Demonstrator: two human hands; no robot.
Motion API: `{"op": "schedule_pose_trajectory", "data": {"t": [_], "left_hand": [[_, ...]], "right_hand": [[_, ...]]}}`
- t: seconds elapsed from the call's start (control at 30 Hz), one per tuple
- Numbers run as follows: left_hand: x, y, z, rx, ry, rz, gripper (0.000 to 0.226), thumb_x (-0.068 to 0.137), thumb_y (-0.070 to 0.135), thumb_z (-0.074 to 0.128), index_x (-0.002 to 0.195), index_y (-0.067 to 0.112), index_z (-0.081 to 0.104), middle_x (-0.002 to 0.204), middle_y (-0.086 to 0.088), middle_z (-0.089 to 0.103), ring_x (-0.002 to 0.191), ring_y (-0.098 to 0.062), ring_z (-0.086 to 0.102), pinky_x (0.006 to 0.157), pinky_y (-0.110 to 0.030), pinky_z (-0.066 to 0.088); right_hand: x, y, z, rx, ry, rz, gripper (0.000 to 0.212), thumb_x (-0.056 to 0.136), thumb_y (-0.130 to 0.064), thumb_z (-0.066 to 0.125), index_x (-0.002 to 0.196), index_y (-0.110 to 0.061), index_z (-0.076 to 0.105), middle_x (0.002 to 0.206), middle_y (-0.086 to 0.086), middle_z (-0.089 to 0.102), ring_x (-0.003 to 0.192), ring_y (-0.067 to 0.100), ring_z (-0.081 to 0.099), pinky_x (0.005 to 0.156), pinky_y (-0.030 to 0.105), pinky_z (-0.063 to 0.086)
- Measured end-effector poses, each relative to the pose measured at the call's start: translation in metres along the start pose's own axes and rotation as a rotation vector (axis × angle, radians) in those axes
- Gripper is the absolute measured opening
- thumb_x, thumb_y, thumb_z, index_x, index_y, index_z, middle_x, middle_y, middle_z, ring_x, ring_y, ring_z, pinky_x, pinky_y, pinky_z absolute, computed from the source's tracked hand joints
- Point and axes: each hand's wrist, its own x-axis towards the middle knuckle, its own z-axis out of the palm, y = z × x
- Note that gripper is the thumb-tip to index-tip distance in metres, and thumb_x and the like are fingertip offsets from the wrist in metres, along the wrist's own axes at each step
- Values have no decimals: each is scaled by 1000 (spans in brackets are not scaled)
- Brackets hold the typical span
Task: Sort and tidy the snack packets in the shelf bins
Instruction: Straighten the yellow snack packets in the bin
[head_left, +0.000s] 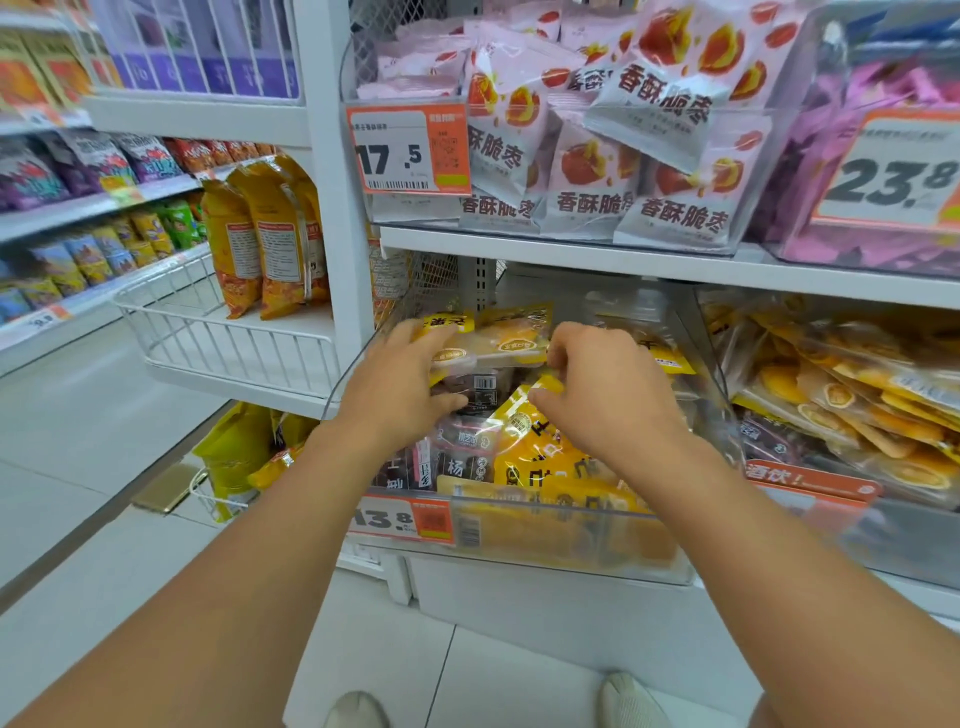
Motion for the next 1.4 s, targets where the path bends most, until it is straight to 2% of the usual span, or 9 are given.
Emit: {"op": "schedule_pose_trajectory", "data": {"t": [0.2,0.37,0.6,0.73,0.83,0.93,1.1,1.27,1.4], "left_hand": [[3,-6,-16,-282,128,-23,59,81,-8,56,125,30,65,115,-1,67,104,-29,61,90,-41,53],[-2,-16,-31,-22,58,25,62,82,2,68,136,32,60,128,0,66,121,-29,56,108,-46,42],[-13,-29,-27,-289,16,-6,57,91,1,64,142,23,55,135,5,55,125,-14,50,100,-18,34],[-12,-30,-23,-238,42,40,55,92,15,68,143,22,53,138,2,55,126,-18,50,102,-22,36],[-11,-30,-18,22,53,93,61,90,40,68,146,26,47,142,2,52,128,-24,48,107,-40,41],[-10,-27,-17,157,81,84,64,88,47,65,146,28,46,143,0,51,130,-26,46,112,-51,35],[-12,-23,-20,194,30,48,62,89,50,62,145,29,43,151,1,42,141,-24,35,119,-55,21],[-24,-6,-31,-43,66,146,76,82,50,73,147,26,43,153,5,37,145,-17,27,122,-49,17],[-28,16,-33,-133,31,374,50,72,53,82,115,32,68,125,14,56,123,-7,45,106,-35,40]], "right_hand": [[15,-28,26,335,-426,-84,24,96,-5,45,88,0,67,81,18,60,63,21,47,53,29,33],[35,-40,46,562,-539,171,15,94,-3,46,98,2,59,82,13,50,60,16,40,53,27,36],[43,-43,75,993,-595,390,30,89,5,54,118,11,60,101,20,68,85,28,56,74,53,52],[36,-42,71,1099,-696,332,31,92,9,51,120,5,63,119,11,70,110,21,64,90,39,53],[34,-43,70,970,-716,257,29,94,0,52,121,3,62,119,20,68,107,27,66,100,50,51],[30,-44,62,692,-621,96,23,93,-13,55,110,-1,64,90,13,67,80,24,61,75,44,55],[9,-12,20,93,-282,-118,20,87,-36,68,101,-22,73,100,1,72,99,24,65,84,44,56],[16,24,13,-92,-413,-86,98,69,-68,75,151,-30,38,147,-6,51,133,21,49,104,38,47],[20,24,23,-124,-430,-145,100,68,-72,72,152,-34,33,146,-7,52,131,22,51,98,37,48]]}}
